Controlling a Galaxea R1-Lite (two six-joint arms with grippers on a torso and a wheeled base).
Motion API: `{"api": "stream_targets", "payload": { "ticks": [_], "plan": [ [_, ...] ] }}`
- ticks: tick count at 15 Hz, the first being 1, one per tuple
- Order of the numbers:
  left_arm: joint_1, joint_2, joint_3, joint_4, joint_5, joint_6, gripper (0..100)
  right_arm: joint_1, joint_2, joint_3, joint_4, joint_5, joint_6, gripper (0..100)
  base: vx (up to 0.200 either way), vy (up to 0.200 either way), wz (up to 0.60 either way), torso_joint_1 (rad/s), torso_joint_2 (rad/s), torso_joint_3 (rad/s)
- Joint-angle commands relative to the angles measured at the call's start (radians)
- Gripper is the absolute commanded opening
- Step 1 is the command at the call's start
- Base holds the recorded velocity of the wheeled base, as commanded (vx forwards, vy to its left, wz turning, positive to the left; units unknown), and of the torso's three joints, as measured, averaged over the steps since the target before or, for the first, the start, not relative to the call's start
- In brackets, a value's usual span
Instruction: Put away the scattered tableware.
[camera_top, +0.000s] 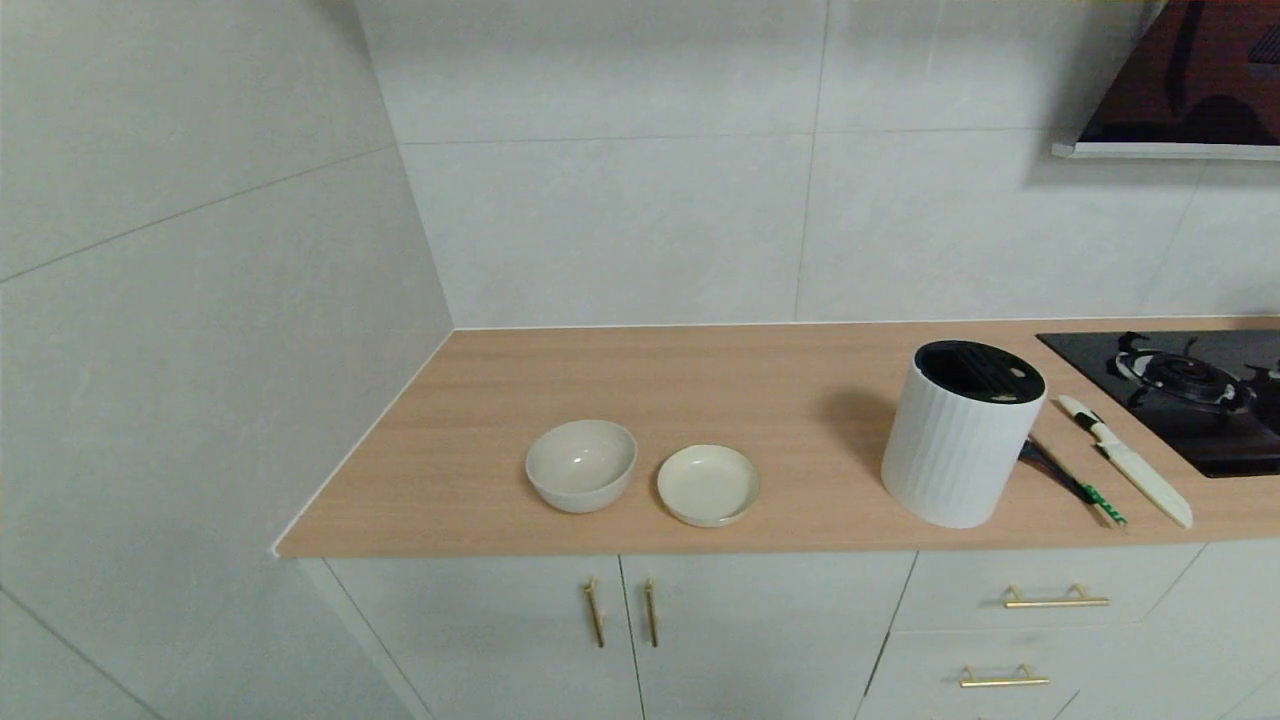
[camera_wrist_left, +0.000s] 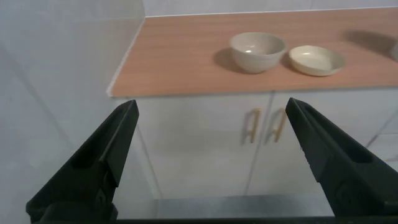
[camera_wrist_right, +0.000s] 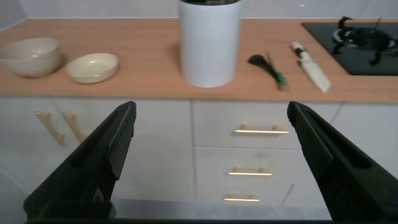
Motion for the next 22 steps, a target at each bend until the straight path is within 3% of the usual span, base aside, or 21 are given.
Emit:
{"api": "stream_targets", "payload": {
  "ticks": [1, 6, 22],
  "plan": [
    [0.000, 0.000, 0.000, 0.000, 0.000, 0.000, 100, 0.000, 0.001, 0.000, 0.000, 0.001, -0.001, 100, 0.000, 0.200, 0.00, 0.007, 0.00, -0.012],
    [0.000, 0.000, 0.000, 0.000, 0.000, 0.000, 100, 0.000, 0.001, 0.000, 0.000, 0.001, -0.001, 100, 0.000, 0.200, 0.00, 0.003, 0.00, 0.002],
    [0.000, 0.000, 0.000, 0.000, 0.000, 0.001, 100, 0.000, 0.001, 0.000, 0.000, 0.001, -0.001, 100, 0.000, 0.000, 0.00, -0.020, 0.04, 0.024]
  ]
}}
